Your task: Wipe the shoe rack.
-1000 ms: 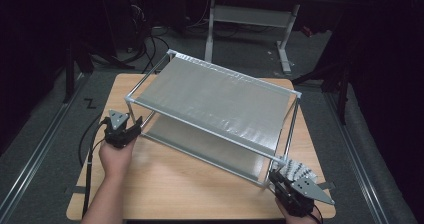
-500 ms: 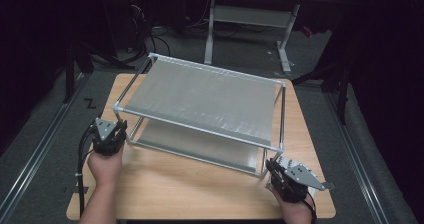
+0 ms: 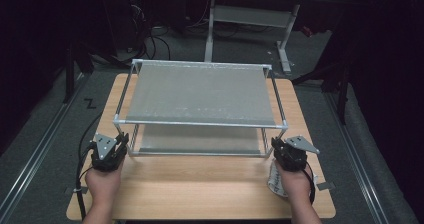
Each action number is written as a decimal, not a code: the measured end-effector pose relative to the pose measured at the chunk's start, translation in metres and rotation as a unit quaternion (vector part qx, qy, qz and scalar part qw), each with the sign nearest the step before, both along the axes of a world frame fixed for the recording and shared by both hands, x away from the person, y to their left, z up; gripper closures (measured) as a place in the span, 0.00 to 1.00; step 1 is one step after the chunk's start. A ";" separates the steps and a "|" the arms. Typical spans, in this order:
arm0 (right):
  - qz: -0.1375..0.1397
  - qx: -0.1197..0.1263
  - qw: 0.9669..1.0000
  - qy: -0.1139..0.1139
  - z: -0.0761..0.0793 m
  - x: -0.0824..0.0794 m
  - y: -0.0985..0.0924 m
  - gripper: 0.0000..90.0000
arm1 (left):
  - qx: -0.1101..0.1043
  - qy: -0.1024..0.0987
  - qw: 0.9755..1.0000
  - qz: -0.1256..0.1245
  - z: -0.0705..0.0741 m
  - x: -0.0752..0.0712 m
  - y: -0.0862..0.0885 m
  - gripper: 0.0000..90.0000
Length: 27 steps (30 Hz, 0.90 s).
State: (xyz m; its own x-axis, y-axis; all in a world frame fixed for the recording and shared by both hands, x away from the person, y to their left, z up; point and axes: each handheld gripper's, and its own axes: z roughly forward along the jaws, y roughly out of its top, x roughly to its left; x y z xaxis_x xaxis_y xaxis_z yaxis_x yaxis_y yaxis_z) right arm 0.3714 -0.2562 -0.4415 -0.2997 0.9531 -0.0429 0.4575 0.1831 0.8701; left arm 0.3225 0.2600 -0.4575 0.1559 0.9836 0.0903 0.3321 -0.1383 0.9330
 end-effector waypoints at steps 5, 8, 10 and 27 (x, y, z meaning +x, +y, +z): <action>-0.007 -0.002 1.000 -0.005 0.000 0.005 -0.006 0.81 | 0.002 -0.003 1.000 -0.005 -0.001 -0.005 -0.004 0.88; -0.009 0.015 1.000 -0.015 0.002 -0.003 -0.011 0.73 | -0.007 -0.014 1.000 0.002 -0.002 -0.016 -0.004 0.78; -0.009 0.020 1.000 -0.021 0.003 -0.012 -0.014 0.69 | -0.007 -0.015 1.000 0.000 -0.002 -0.026 -0.004 0.74; 0.135 -0.015 0.991 0.004 -0.018 -0.069 0.070 0.39 | -0.035 0.026 0.986 -0.162 -0.008 -0.048 -0.091 0.54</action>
State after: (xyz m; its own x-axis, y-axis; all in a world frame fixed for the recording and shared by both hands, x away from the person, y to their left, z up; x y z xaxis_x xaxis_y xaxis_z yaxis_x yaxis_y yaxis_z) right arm 0.3024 -0.1867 -0.4598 -0.5443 0.8362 -0.0674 0.3948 0.3262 0.8589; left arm 0.2743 0.1687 -0.4660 0.4654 0.8851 0.0079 0.3290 -0.1813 0.9268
